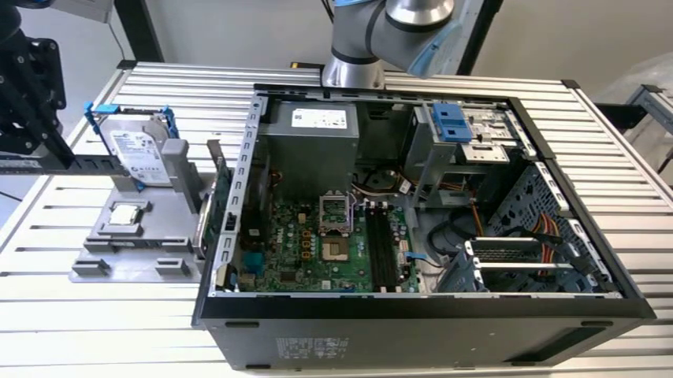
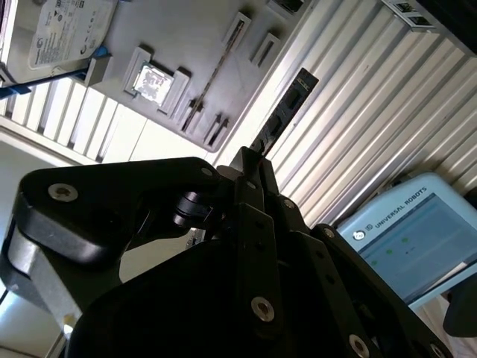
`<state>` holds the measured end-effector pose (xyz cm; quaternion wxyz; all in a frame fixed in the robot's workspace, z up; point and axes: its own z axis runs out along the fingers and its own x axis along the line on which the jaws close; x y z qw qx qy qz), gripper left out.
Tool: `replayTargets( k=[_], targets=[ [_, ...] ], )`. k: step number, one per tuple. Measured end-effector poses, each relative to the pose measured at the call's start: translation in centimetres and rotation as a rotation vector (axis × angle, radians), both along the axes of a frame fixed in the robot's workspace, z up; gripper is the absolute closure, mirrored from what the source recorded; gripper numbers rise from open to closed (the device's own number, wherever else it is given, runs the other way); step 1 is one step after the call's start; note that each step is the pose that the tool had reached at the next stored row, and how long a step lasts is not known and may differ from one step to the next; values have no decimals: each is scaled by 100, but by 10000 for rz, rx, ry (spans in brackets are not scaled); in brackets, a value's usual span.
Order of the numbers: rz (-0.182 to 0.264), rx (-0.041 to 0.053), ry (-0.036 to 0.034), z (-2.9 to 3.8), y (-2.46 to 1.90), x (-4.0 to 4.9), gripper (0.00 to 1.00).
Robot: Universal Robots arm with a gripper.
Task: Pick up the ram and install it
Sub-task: 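Pick up the ram and move it above insertion slot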
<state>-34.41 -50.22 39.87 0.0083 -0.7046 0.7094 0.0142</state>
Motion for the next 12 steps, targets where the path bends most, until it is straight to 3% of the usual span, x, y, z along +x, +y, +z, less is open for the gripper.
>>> replayTargets(
  k=[12],
  targets=[
    [2,1,0,50,-1,1,100]
  ],
)
